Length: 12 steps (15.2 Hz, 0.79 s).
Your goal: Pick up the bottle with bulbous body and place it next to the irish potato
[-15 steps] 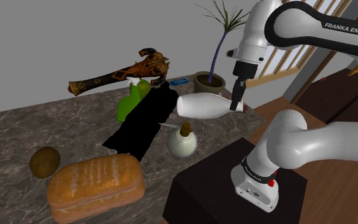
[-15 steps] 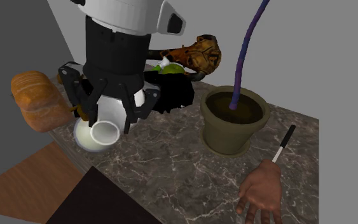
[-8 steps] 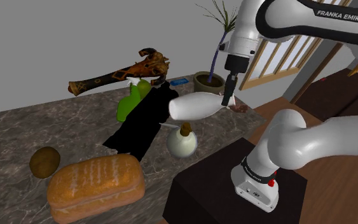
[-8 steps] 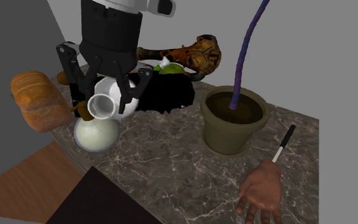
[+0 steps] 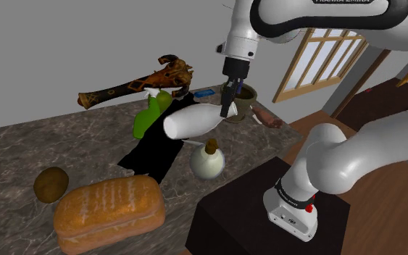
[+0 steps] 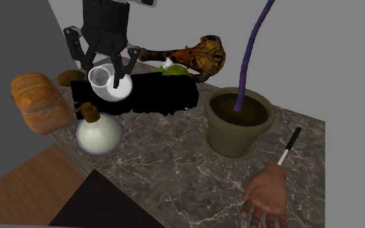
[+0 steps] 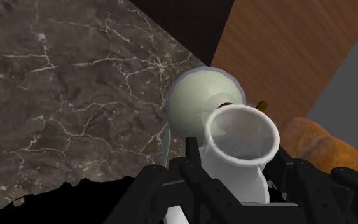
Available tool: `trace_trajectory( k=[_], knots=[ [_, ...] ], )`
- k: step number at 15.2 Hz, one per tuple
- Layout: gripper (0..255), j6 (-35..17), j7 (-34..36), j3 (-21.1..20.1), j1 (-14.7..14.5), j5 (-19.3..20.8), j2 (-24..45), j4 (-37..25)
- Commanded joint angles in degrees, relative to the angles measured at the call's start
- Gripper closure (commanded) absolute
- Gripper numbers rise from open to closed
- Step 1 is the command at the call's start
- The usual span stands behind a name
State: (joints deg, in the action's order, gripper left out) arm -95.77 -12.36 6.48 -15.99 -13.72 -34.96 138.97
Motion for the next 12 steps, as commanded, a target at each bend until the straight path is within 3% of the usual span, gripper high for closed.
trace_trajectory(
  k=[1, 12],
  knots=[
    [255, -1.34, 1.14, -1.05, -1.05, -1.25, 4.04, -3.11],
    [255, -5.12, 6.51, -5.16, -4.87, -4.89, 26.91, -23.96]
  ],
)
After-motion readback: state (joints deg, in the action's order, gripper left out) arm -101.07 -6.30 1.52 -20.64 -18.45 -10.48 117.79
